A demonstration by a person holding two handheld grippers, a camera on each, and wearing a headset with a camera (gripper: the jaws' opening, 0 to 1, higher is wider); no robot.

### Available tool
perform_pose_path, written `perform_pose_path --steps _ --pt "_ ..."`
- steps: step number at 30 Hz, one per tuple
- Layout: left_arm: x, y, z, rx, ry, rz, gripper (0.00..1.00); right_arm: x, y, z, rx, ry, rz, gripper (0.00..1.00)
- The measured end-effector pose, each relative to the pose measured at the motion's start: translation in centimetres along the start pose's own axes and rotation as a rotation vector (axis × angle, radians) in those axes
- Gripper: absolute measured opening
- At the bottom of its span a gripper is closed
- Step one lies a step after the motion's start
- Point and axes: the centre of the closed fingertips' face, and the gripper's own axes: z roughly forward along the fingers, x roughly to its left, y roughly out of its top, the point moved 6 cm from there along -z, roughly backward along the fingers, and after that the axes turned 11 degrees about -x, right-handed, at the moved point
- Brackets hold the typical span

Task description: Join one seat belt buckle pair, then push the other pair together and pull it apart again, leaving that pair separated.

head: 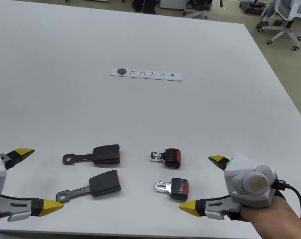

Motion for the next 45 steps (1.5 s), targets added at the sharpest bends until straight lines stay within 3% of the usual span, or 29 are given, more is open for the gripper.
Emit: perform_pose_path --steps 25,45 --pt "0.0 -1.0 0.1 0.041 -0.034 0.02 0.93 -0.1 0.2 -0.1 0.014 -0.017 0.008 0.92" --pt "-0.4 -0.9 0.2 0.047 -0.037 0.023 0.91 -0.2 0.3 -0.4 0.022 -0.018 0.009 0.91"
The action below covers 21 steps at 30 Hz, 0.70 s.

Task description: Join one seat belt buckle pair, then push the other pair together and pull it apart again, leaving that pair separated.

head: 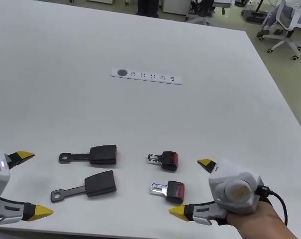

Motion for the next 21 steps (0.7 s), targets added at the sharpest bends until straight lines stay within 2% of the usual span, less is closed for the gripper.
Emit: perform_pose_path --steps 15,19,21 --pt "-0.16 0.16 0.07 0.001 -0.006 0.002 0.91 -0.12 -0.17 -0.18 0.01 0.003 -0.006 0.9" --pt "-0.22 0.32 0.09 -0.019 -0.007 -0.023 0.91 -0.25 -0.28 -0.02 0.028 -0.002 0.037 0.91" --pt "-0.25 0.29 0.07 -0.016 -0.005 -0.019 0.91 0.01 -0.2 0.1 0.036 0.007 -0.024 0.91"
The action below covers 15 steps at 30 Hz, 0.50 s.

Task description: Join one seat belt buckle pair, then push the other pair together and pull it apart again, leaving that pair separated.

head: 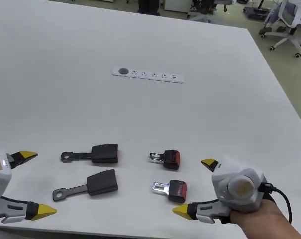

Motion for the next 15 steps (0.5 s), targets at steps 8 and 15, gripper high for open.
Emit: perform_pose_path --steps 8,15 --pt "0.36 0.02 -0.03 -0.004 0.012 -0.009 0.9 0.07 -0.05 0.34 -0.008 -0.002 0.0 0.9" --pt "0.18 0.04 0.01 0.007 0.007 -0.006 0.89 -0.06 -0.09 0.33 -0.009 -0.006 0.005 0.89"
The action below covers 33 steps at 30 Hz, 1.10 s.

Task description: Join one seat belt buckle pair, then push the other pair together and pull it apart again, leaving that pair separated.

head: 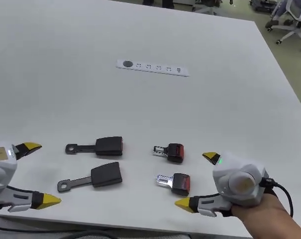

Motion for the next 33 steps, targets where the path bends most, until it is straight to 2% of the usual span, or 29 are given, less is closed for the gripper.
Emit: perform_pose_path --steps 5,11,16,18,21,24,26,28,33 --pt "-0.1 0.1 0.0 -0.006 -0.003 -0.011 0.87 0.2 0.2 0.1 -0.018 -0.005 0.04 0.89" --pt "-0.2 0.0 0.0 0.013 -0.007 0.001 0.88 0.4 -0.3 0.2 -0.003 0.004 0.025 0.87" --pt "-0.2 -0.1 -0.1 0.033 -0.017 0.02 0.84 0.6 -0.8 0.1 0.016 0.025 0.054 0.76" --pt "-0.3 -0.3 0.0 0.038 -0.027 0.021 0.82 0.6 -0.9 0.0 0.031 0.027 0.02 0.75" --pt "-0.8 -0.3 0.1 0.053 -0.044 0.025 0.81 0.3 -0.9 0.1 0.032 0.029 0.008 0.74" --pt "-0.8 0.1 0.1 0.048 -0.047 0.022 0.78 0.3 -0.9 0.1 0.033 0.031 0.014 0.71" --pt "-0.7 0.0 0.2 0.056 -0.05 0.023 0.77 0.4 -1.1 0.2 0.051 0.036 -0.018 0.72" --pt "-0.6 -0.1 0.4 0.069 -0.059 0.034 0.76 0.5 -1.0 0.3 0.051 0.05 -0.019 0.69" --pt "-1.2 0.6 1.4 0.085 -0.093 0.045 0.68 0.6 -0.8 0.6 0.055 0.087 -0.041 0.62"
